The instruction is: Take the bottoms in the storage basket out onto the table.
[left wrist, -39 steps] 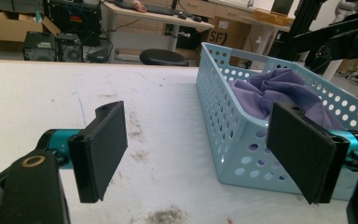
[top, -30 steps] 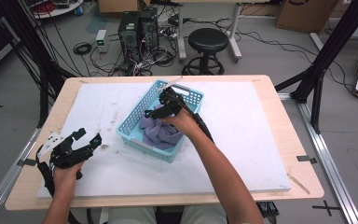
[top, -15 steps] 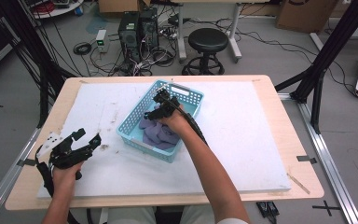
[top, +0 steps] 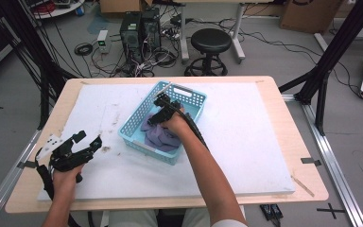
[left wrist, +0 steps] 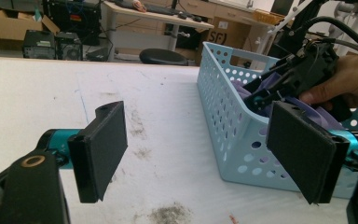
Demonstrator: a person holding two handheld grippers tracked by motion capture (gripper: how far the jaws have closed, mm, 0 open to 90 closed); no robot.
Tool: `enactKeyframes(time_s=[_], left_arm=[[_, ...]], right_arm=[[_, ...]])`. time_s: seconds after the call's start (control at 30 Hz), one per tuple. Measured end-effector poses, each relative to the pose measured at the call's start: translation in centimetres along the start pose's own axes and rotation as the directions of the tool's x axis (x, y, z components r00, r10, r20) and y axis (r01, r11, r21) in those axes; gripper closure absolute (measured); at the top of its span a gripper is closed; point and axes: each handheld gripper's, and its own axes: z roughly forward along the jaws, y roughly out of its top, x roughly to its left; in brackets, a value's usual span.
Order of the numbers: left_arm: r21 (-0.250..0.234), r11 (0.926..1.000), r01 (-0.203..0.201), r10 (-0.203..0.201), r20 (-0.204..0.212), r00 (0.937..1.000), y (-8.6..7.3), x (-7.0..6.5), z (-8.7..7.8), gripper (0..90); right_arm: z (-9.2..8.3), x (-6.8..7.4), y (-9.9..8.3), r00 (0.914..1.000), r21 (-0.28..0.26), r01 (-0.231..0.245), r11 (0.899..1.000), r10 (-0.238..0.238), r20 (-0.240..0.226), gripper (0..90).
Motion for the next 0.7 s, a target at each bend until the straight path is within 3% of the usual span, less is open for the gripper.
enactKeyframes(time_s=[0.07, 0.13, 0.23, 0.3, 0.37, 0.4, 0.43, 0.5, 0.57, 0.63, 0.7], left_arm=[[-0.001, 1.0, 0.003, -0.003, 0.001, 1.0, 0.0, 0.0, 0.1, 20.5], [-0.002, 1.0, 0.002, -0.002, 0.001, 1.0, 0.0, -0.1, 0.1, 20.5], [-0.001, 1.0, 0.0, 0.0, 0.002, 1.0, 0.0, -0.2, 0.1, 20.5], [0.001, 1.0, -0.002, 0.002, 0.003, 1.0, 0.0, -0.2, 0.1, 20.5], [0.003, 1.0, 0.0, 0.0, 0.004, 1.0, -0.1, -0.2, 0.2, 20.5], [0.005, 1.0, -0.003, 0.003, 0.004, 1.0, -0.1, -0.2, 0.2, 20.5], [0.003, 1.0, 0.0, 0.0, 0.003, 1.0, -0.1, -0.2, 0.2, 20.5], [0.006, 1.0, -0.001, 0.001, 0.004, 1.0, -0.1, -0.2, 0.1, 20.5], [0.006, 1.0, 0.002, -0.002, 0.002, 1.0, -0.1, -0.1, 0.0, 20.5], [0.005, 1.0, 0.005, -0.005, 0.0, 1.0, -0.1, 0.1, 0.0, 20.5], [0.004, 1.0, 0.007, -0.007, -0.001, 1.0, -0.1, 0.1, 0.0, 20.5]], right_arm=[[0.4, 0.4, -0.1, 0.9988, 0.022, 0.006, 1.0, -0.005, -0.049, 14.9], [1.0, 0.9, -0.1, 0.9973, 0.046, 0.039, 0.998, -0.036, -0.064, 14.9], [1.6, 2.0, -0.2, 0.9945, 0.07, 0.105, 0.992, -0.105, -0.006, 15.5], [1.6, 2.2, -0.2, 0.993, 0.064, 0.117, 0.991, -0.118, 0.006, 29.4], [1.1, 1.9, -0.1, 0.9939, 0.055, 0.11, 0.992, -0.111, 0.001, 59.1], [0.9, 1.7, 0.0, 0.9957, 0.061, 0.091, 0.994, -0.09, -0.02, 69.2], [0.8, 1.7, 0.0, 0.9963, 0.06, 0.083, 0.995, -0.081, -0.028, 73.5], [0.3, 1.7, 0.1, 0.9951, 0.034, 0.079, 0.996, -0.077, -0.061, 76.6], [-0.8, 1.5, 0.2, 0.9912, -0.052, 0.048, 0.998, -0.054, -0.121, 77.5], [-2.1, 1.2, 0.3, 0.9866, -0.116, 0.039, 0.992, -0.057, -0.153, 77.7], [-3.9, 0.7, 0.3, 0.981, -0.188, 0.045, 0.981, -0.079, -0.177, 77.8]])
